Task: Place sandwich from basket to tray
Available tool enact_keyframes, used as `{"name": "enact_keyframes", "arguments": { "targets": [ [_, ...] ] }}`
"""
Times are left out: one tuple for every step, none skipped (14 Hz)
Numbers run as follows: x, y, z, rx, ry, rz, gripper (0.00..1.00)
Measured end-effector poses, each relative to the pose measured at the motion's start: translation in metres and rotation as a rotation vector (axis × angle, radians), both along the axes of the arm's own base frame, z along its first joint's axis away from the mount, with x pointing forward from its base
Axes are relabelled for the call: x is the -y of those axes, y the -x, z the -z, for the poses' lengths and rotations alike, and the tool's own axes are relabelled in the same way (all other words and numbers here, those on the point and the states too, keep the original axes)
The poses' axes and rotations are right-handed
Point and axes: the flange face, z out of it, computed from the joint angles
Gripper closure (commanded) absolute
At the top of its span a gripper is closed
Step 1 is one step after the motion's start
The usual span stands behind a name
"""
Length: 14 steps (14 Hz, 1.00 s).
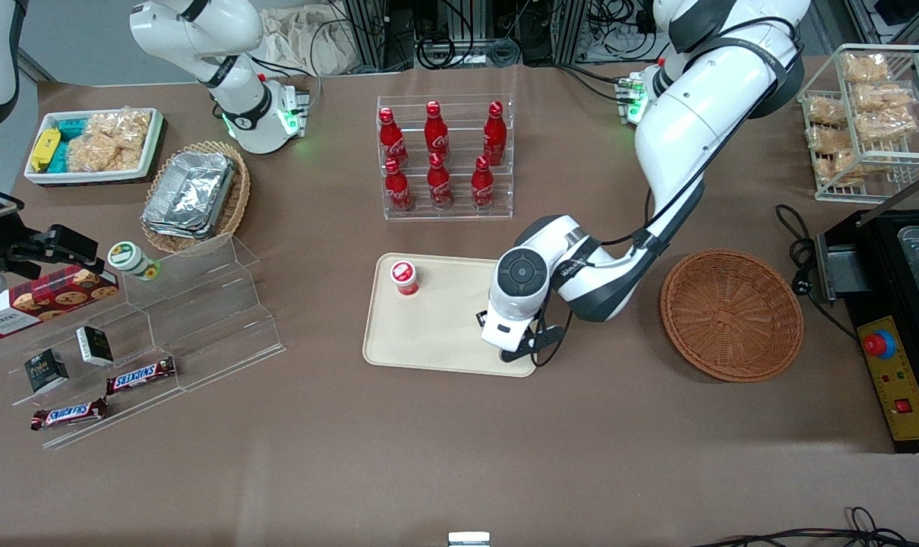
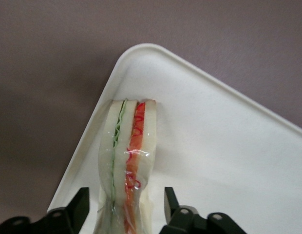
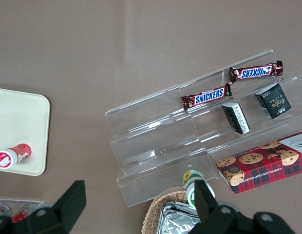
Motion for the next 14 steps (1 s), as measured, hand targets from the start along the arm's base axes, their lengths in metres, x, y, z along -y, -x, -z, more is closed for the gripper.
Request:
{"name": "enact_keyframes", "arguments": {
  "targets": [
    [-0.002,-0.004,-0.020,0.019,-0.008,-0.026,0.00],
    [-0.005,-0.007,-0.049,0.045,-0.021,-0.047,0.00],
    [-0.008,-0.008,-0.083,0.077,-0.033,-0.064,0.00],
    [-0.012,-0.005,-0.117,0.111,-0.044,-0.084,0.00],
    [-0.017,-0.001,-0.150,0.142,-0.055,-0.110,0.00],
    [-0.025,0.003,-0.180,0.161,-0.063,-0.137,0.00],
    [-0.037,0.005,-0.208,0.170,-0.063,-0.170,0.00],
    [-0.053,0.004,-0.233,0.176,-0.062,-0.192,0.00],
    [-0.073,0.003,-0.255,0.176,-0.066,-0.195,0.00],
    [-0.096,0.001,-0.274,0.171,-0.071,-0.188,0.00],
    [-0.119,-0.003,-0.289,0.167,-0.073,-0.174,0.00],
    [-0.146,-0.007,-0.302,0.163,-0.073,-0.151,0.00],
    [-0.173,-0.012,-0.309,0.154,-0.072,-0.121,0.00],
    [-0.202,-0.017,-0.314,0.143,-0.065,-0.083,0.00]
  ]
}}
